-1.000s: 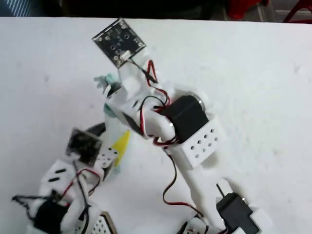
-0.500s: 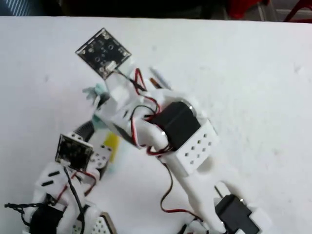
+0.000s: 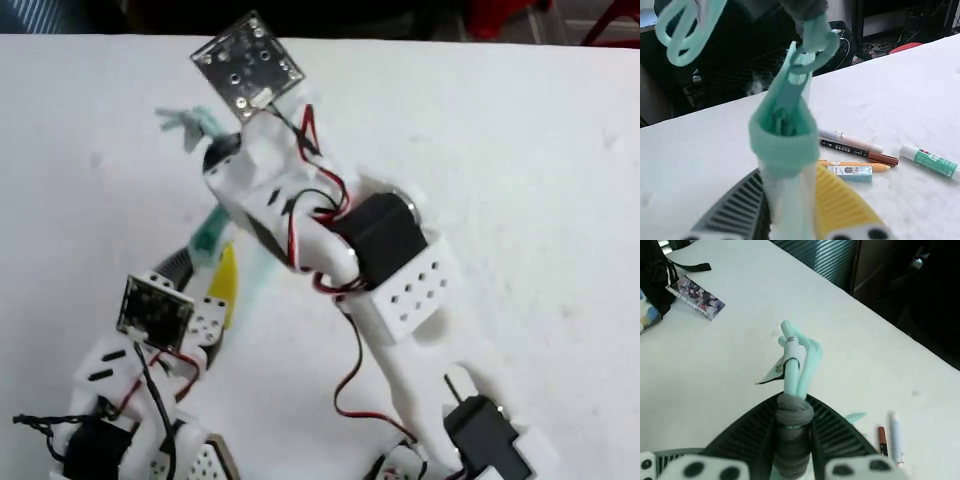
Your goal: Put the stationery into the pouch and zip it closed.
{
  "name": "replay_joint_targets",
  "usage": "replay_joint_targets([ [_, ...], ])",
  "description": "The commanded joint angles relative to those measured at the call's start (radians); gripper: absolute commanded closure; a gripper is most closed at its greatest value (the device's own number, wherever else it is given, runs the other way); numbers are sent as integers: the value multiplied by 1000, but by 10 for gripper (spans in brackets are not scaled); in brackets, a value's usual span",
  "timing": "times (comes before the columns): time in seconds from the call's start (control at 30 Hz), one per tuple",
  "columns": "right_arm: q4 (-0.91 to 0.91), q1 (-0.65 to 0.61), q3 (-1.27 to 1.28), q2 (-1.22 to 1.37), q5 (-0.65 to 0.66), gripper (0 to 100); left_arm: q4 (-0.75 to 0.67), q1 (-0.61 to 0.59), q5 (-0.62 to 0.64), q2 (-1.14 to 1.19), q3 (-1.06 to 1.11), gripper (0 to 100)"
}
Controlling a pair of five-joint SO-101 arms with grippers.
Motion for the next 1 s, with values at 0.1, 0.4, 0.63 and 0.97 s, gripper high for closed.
replay_joint_targets([
  [0.1,-114,51,-5,-51,-6,981,3,-5,0,1,0,977],
  [0.4,-197,231,-6,44,-6,981,40,-4,0,1,-3,978],
  [0.63,-229,311,-12,114,-6,981,40,-4,-2,1,-3,978],
  [0.97,-177,309,-14,136,0,982,32,-5,-2,1,2,977],
])
